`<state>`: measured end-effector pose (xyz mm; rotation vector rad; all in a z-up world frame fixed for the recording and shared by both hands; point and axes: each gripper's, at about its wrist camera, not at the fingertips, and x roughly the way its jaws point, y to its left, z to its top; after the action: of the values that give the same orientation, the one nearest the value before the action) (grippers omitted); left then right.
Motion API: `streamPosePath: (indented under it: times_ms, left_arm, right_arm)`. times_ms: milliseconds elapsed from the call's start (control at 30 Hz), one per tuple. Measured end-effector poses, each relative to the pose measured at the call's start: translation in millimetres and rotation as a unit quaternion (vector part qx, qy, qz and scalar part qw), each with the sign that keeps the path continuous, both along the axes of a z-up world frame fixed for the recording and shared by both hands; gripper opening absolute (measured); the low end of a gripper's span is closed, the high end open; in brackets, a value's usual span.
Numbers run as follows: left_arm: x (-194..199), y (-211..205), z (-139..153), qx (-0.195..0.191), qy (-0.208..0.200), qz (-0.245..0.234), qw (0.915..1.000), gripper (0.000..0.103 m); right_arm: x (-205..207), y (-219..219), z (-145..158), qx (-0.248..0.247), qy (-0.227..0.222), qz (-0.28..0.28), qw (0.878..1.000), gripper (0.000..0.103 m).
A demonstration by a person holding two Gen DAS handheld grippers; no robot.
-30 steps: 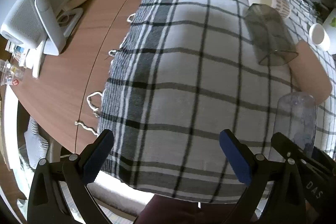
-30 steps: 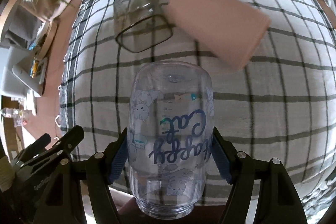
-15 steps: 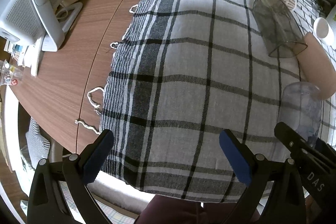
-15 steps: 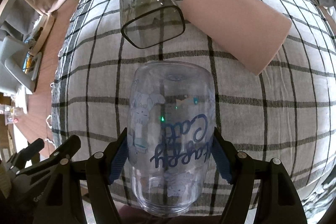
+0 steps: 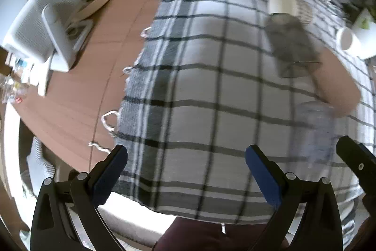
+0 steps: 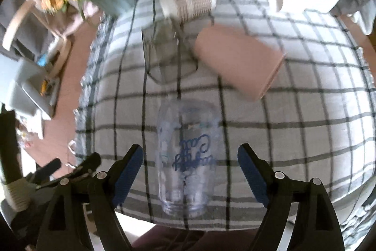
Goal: Flip cup upside down
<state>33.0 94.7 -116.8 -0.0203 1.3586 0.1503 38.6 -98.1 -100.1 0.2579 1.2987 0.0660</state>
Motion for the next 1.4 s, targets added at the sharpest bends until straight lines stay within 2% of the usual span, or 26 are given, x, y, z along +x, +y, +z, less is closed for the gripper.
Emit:
streamPosePath:
  times_ms: [167, 267, 400, 567, 833, 1000, 1167, 1200, 1400]
  left_arm:
    - [6, -34, 13, -0.032, -0.009, -0.046, 0.9984, 0.102]
    - [13, -56, 14, -0.044, -0.006, -0.075, 0.9962, 0.102]
    - [21, -85, 9, -0.075, 0.009, -0.107, 0.9914, 0.102]
    - [34, -118, -4, -0.076, 0.03, -0.145, 0.986, 0.102]
    - [48, -139, -31, -0.08, 0.068, -0.153, 0.9826, 0.098]
    - [55, -141, -42, -0.07, 0.08, -0.147, 0.9834, 0.087]
    - [58, -141, -49, -0.083, 0.094, -0.146, 0.9812, 0.075]
    - [59, -143, -50, -0.088, 0.095, -0.145, 0.9809, 0.072]
    - [65, -151, -41, -0.067, 0.072, -0.148, 0.9841, 0.072]
  right_arm:
    - [-6, -31, 25, 0.001, -0.014, -0.036, 0.999, 0.083]
    - [-12, -49, 29, 0.001, -0.013, -0.063, 0.998, 0.083]
    - [-20, -72, 22, 0.006, 0.003, -0.095, 0.995, 0.083]
    - [-27, -101, 5, 0.013, 0.036, -0.131, 0.991, 0.083]
    - [-27, -129, -8, 0.012, 0.054, -0.164, 0.985, 0.083]
    - [-23, -135, -17, 0.011, 0.065, -0.164, 0.984, 0.083]
    - [-19, -136, -26, 0.014, 0.079, -0.158, 0.984, 0.083]
    - [-18, -136, -28, 0.015, 0.081, -0.158, 0.984, 0.083]
    - [-18, -137, -31, 0.019, 0.086, -0.151, 0.985, 0.083]
